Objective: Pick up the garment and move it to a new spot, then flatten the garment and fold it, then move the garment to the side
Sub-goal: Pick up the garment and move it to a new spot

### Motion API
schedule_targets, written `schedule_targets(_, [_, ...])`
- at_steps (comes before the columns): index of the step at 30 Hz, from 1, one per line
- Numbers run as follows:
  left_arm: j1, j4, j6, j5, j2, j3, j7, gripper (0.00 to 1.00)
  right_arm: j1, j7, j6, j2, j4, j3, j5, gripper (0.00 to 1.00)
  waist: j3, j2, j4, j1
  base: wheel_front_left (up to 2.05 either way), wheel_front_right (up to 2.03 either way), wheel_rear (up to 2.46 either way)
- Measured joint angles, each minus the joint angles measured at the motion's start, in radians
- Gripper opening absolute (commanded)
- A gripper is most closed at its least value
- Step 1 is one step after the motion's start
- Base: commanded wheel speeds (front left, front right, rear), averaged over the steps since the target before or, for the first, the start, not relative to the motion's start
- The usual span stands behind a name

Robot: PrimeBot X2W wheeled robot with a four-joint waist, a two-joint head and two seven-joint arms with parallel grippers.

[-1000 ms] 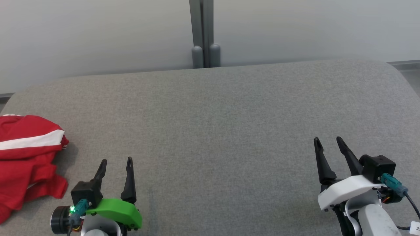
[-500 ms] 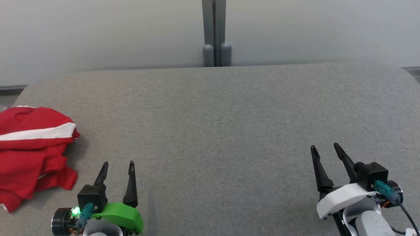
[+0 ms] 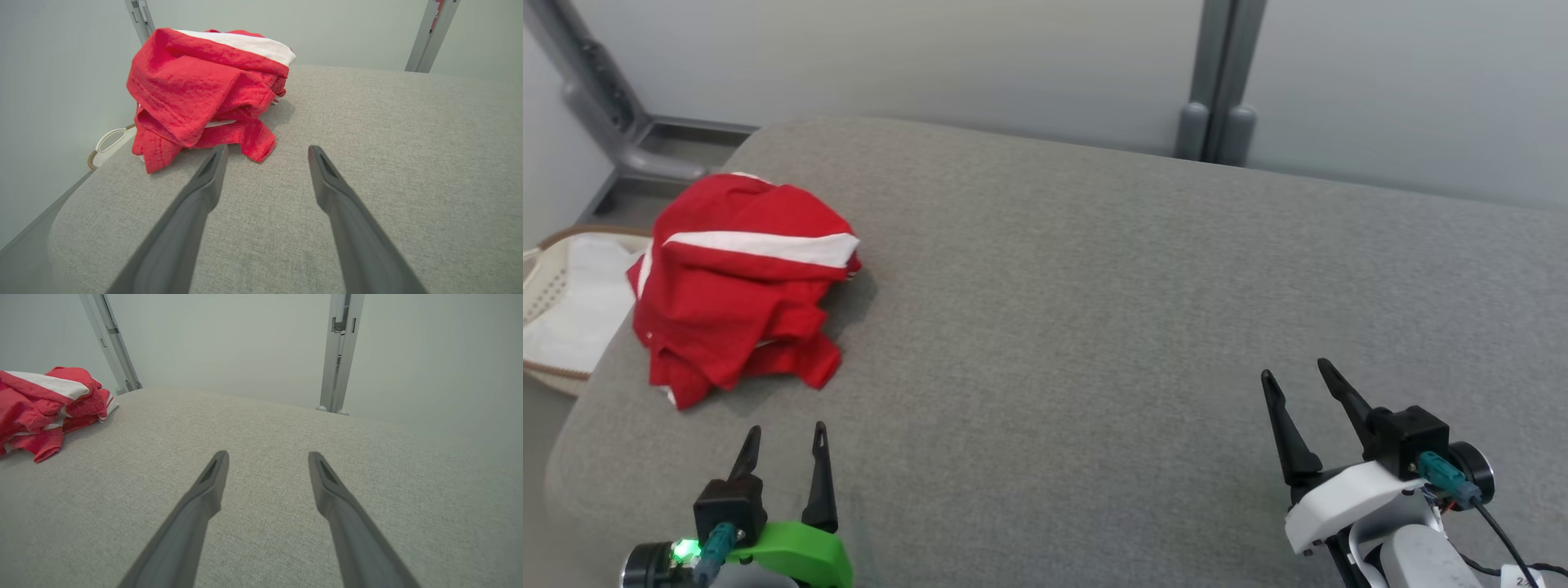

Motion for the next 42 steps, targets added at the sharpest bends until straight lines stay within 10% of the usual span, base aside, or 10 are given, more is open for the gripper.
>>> schedule_targets(16, [0.002, 0.039, -0.014, -0.053, -0.003, 0.102, -0.001, 1.0, -0.058, 0.0, 0.0, 0.001, 0.034, 0.051, -0.012, 1.0, 0.065, 0.0, 0.208, 0.0, 0.0, 0.0, 0.0])
schedule_targets(25, [-0.166, 0.086, -0.04, -0.111, 0.003, 0.122, -0.001, 1.0, -0.105, 0.0, 0.0, 0.001, 0.017, 0.048, -0.082, 1.0, 0.147, 0.0, 0.189, 0.0, 0.0, 0.0, 0.0])
schedule_targets(42, [-0.569, 0.284, -0.042, -0.195, 0.23, 0.04, -0.001, 1.0, -0.218, 0.0, 0.0, 0.001, 0.007, 0.083, -0.145, 1.0, 0.372, 0.0, 0.093, 0.0001, 0.0, 0.0, 0.0])
